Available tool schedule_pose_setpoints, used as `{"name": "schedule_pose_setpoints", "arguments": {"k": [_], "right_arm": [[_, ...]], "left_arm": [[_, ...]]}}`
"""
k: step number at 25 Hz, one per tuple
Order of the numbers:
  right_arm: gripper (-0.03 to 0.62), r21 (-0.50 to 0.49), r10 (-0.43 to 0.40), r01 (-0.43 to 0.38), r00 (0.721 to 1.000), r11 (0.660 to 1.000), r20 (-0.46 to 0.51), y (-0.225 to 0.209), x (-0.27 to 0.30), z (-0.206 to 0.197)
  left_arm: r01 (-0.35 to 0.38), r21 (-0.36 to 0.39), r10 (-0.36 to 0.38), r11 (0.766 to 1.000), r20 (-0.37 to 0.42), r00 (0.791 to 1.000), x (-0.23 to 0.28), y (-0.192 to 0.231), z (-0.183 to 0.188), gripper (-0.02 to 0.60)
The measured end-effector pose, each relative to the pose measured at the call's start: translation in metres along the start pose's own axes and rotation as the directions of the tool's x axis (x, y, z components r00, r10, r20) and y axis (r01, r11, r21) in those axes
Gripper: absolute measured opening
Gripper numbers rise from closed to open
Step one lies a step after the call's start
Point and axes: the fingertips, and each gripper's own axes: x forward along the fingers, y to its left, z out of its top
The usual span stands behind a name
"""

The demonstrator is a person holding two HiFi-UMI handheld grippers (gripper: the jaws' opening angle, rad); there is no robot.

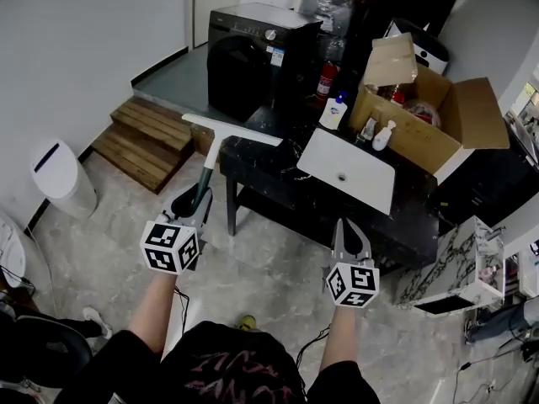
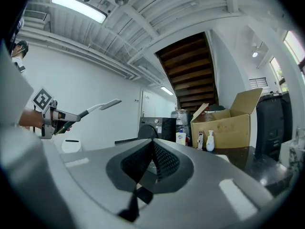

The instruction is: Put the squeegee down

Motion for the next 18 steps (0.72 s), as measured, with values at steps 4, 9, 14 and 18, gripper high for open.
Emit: {"name": "schedule_pose_setpoints", "arguments": {"k": [4, 9, 14, 18], "right_arm": [[0.002, 0.002, -0.003, 0.003, 1.0, 1.0, 0.012, -0.021, 0.017, 0.009], [0.002, 0.005, -0.001, 0.001, 1.0, 1.0, 0.018, -0.038, 0.034, 0.009], [0.002, 0.005, -0.007, 0.007, 1.0, 1.0, 0.004, -0.055, 0.048, 0.0], [0.002, 0.009, -0.023, 0.023, 1.0, 1.0, -0.005, -0.069, 0.067, -0.006]], "left_arm": [[0.0, 0.002, 0.0, 1.0, -0.002, 1.0, 0.027, -0.006, 0.008, 0.1], [-0.001, 0.0, 0.001, 1.0, -0.004, 1.0, 0.05, -0.008, 0.01, 0.1], [0.008, -0.002, -0.008, 1.0, -0.019, 1.0, 0.077, -0.009, 0.004, 0.1], [0.021, 0.003, -0.02, 1.0, -0.028, 0.999, 0.106, -0.005, 0.001, 0.1]]}}
